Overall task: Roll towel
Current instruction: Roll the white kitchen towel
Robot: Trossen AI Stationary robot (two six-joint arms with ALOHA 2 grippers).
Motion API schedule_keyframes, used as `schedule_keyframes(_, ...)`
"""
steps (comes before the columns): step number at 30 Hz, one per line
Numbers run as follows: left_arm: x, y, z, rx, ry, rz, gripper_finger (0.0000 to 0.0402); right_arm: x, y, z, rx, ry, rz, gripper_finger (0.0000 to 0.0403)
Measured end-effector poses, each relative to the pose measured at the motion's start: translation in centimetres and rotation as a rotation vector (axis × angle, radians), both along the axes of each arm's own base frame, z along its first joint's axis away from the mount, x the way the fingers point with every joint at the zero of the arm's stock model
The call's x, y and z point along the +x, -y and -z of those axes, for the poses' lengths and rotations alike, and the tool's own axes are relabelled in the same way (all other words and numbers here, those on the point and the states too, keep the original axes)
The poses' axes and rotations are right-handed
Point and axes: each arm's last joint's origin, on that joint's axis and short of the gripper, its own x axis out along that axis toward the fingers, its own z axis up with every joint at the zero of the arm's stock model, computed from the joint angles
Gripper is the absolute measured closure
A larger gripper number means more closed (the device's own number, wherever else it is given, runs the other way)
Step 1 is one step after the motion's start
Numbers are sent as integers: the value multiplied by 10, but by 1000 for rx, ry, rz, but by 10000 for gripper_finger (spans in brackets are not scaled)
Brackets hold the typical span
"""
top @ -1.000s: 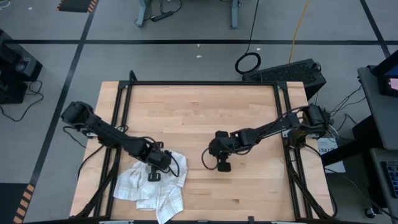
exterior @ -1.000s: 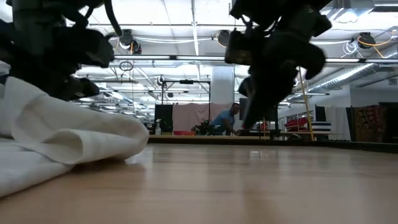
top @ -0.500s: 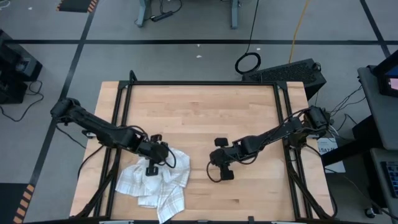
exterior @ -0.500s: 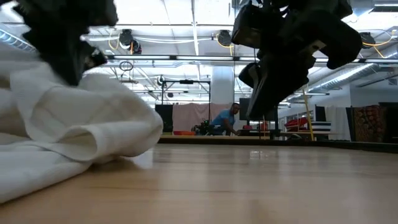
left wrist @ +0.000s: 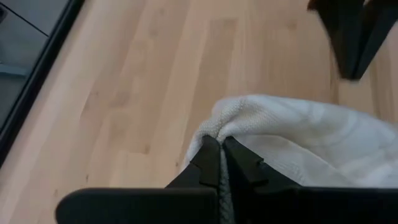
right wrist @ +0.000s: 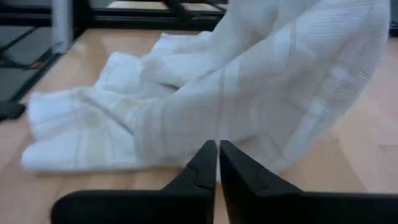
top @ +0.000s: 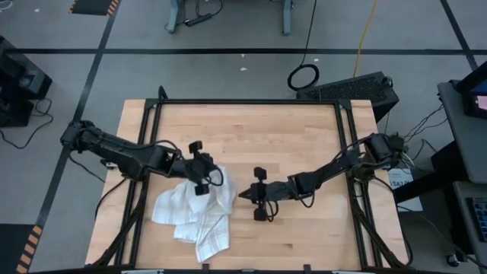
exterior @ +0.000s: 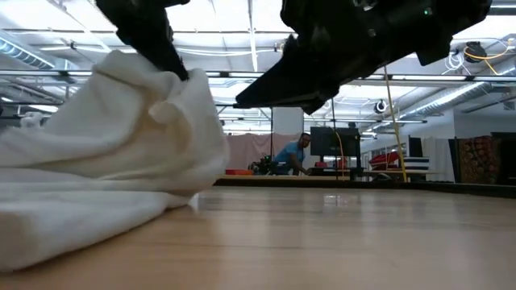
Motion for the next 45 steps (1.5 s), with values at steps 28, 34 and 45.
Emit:
schedule_keyframes(28, 21, -5, -23, 49, 277, 64, 393, 10, 20, -19, -209, 181, 215, 300)
schedule_keyframes(34, 21, -7, -22, 52, 270, 57, 393, 7, 21, -30, -234, 191, 205, 389)
schedule_keyframes(45, 19, -11, -17, 57, 214, 46, 393, -5, 12, -25, -57, 28, 99, 378)
